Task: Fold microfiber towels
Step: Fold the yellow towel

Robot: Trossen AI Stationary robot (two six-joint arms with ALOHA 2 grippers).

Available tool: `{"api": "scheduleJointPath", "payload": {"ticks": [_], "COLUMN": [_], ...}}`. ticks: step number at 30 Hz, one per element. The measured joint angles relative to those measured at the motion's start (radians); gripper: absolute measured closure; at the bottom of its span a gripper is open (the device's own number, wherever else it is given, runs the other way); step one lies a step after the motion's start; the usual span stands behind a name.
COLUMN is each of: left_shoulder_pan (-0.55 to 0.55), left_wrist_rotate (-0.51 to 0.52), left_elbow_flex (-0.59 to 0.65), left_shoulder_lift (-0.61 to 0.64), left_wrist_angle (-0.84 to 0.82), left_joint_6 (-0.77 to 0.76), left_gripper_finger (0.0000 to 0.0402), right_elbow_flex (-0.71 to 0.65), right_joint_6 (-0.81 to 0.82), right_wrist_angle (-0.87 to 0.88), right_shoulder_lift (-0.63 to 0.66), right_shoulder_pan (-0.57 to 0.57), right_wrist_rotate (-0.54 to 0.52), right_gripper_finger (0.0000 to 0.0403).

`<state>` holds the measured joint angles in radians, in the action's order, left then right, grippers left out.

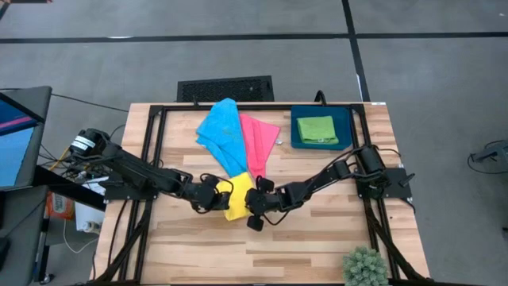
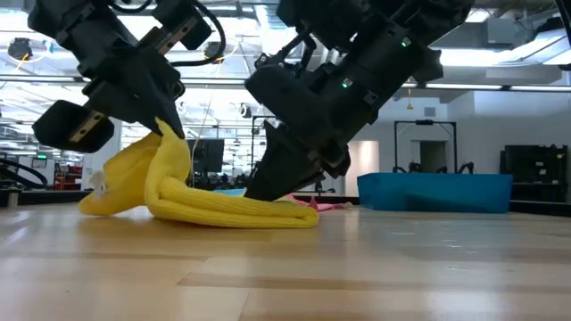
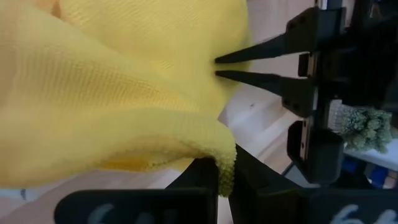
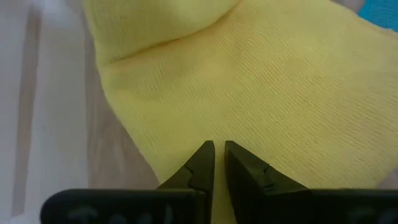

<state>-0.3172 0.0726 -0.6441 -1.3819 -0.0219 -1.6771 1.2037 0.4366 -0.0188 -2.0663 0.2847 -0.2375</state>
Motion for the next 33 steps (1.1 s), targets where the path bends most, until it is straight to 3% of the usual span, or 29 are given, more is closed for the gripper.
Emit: {"api": "scheduleJointPath", "payload": {"ticks": [7, 13, 21, 26, 33], "left_shoulder_pan": [0.036, 0.065, 0.108, 0.123, 0.149], "left_wrist_rotate": [-0.045, -0.09, -0.177, -0.168, -0.166], "left_elbow_flex": [-0.005, -0.092, -0.222, -0.299, -0.304], "left_shoulder_lift": [0.0, -0.03, -0.208, -0.272, -0.288], "left_wrist_angle": [0.036, -0.101, -0.142, -0.16, -0.137], "left_joint_6": [0.015, 0.091, 0.231, 0.304, 0.327], "left_gripper_finger": [0.04, 0.04, 0.04, 0.04, 0.0396], "right_elbow_flex": [0.001, 0.003, 0.002, -0.007, -0.01], "right_joint_6": [-0.017, -0.016, -0.026, -0.028, -0.028], "right_wrist_angle": [-0.036, -0.085, -0.09, -0.098, -0.107], "right_shoulder_lift": [-0.035, -0.056, -0.057, -0.057, -0.057], "right_shoulder_pan": [-0.006, -0.008, -0.018, -0.01, 0.008], "right_wrist_rotate": [0.025, 0.036, 0.045, 0.037, 0.02], "right_gripper_finger": [0.034, 0.034, 0.034, 0.034, 0.034]}}
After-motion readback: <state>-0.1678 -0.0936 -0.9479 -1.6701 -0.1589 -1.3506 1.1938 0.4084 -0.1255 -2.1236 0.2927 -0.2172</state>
